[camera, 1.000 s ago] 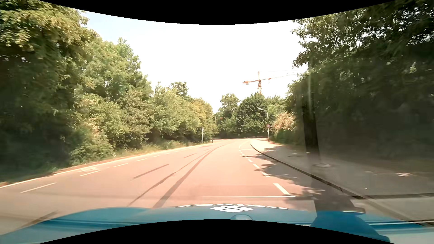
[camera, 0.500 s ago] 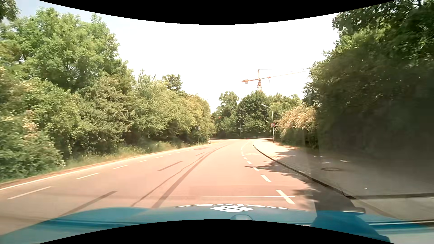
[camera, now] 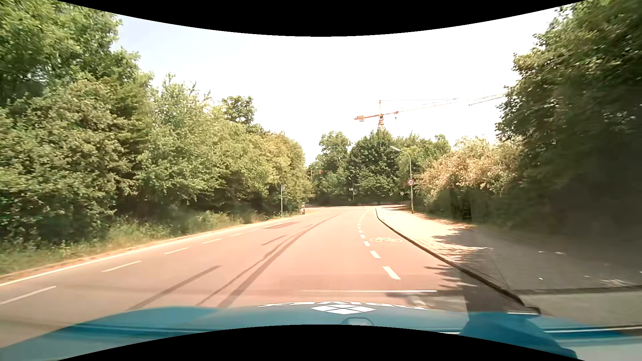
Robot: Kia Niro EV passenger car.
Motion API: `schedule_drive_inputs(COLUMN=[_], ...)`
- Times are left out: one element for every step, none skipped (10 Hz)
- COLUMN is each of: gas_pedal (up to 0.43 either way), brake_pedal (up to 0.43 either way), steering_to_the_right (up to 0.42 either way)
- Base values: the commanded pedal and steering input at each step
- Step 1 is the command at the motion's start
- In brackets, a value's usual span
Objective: Follow the waypoints while adhering to traffic rules and regulations
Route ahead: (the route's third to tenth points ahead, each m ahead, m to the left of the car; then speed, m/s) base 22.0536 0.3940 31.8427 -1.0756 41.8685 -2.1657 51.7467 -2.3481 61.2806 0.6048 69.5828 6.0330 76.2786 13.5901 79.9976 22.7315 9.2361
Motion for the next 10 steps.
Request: schedule_drive_inputs(gas_pedal=[0.0, 0.0, 0.0, 0.0, 0.0, 0.0, 0.0, 0.0, 0.0, 0.0], brake_pedal=[0.067, 0.122, 0.159, 0.165, 0.177, 0.189, 0.195, 0.207, 0.207, 0.201], steering_to_the_right=[0.016, 0.017, 0.019, 0.02, 0.02, 0.019, 0.017, 0.013, 0.012, 0.013])
